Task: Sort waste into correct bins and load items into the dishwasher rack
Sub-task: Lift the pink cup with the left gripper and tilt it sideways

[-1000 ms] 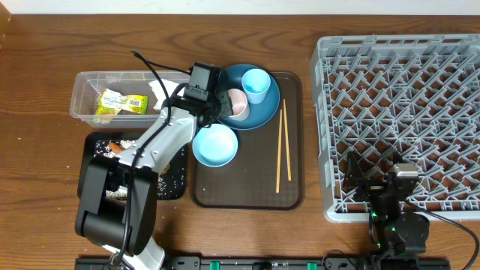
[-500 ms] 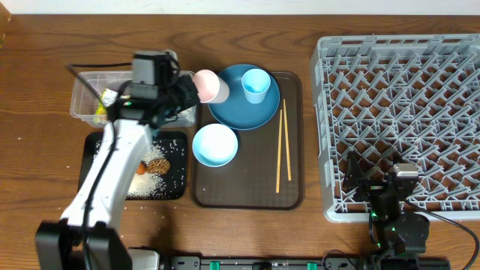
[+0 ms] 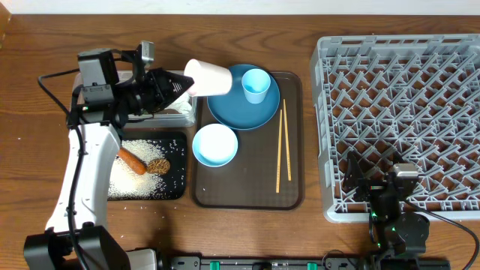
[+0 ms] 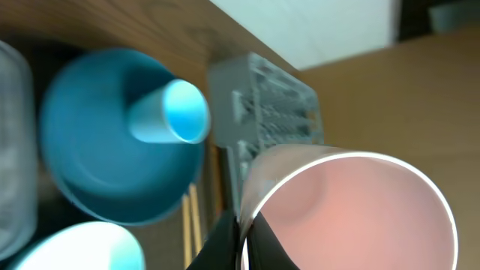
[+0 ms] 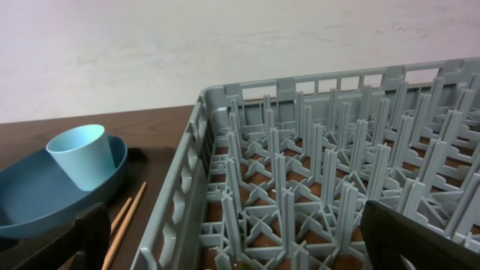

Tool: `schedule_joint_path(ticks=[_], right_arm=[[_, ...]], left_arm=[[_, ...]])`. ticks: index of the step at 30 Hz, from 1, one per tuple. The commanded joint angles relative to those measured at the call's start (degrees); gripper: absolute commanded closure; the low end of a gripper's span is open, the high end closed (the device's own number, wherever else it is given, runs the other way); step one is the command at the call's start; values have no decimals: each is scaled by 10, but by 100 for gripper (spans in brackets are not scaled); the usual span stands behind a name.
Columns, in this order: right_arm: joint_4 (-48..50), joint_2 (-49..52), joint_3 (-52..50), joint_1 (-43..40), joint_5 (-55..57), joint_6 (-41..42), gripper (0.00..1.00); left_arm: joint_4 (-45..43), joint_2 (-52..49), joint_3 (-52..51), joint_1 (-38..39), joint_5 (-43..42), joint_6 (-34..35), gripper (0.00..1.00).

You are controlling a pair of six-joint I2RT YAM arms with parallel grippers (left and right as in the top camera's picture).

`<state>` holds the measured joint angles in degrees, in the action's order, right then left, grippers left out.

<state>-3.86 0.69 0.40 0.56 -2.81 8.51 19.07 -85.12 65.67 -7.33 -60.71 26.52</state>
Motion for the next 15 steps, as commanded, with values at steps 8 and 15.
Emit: schedule_joint_path(ticks=[8, 15], right_arm=[[-2, -3, -1, -2, 0, -4, 1], [-2, -3, -1, -2, 0, -4, 1]], left_arm=[[-3, -16, -23, 44, -107, -51, 94], [-69, -74, -23, 68, -189, -47, 94]])
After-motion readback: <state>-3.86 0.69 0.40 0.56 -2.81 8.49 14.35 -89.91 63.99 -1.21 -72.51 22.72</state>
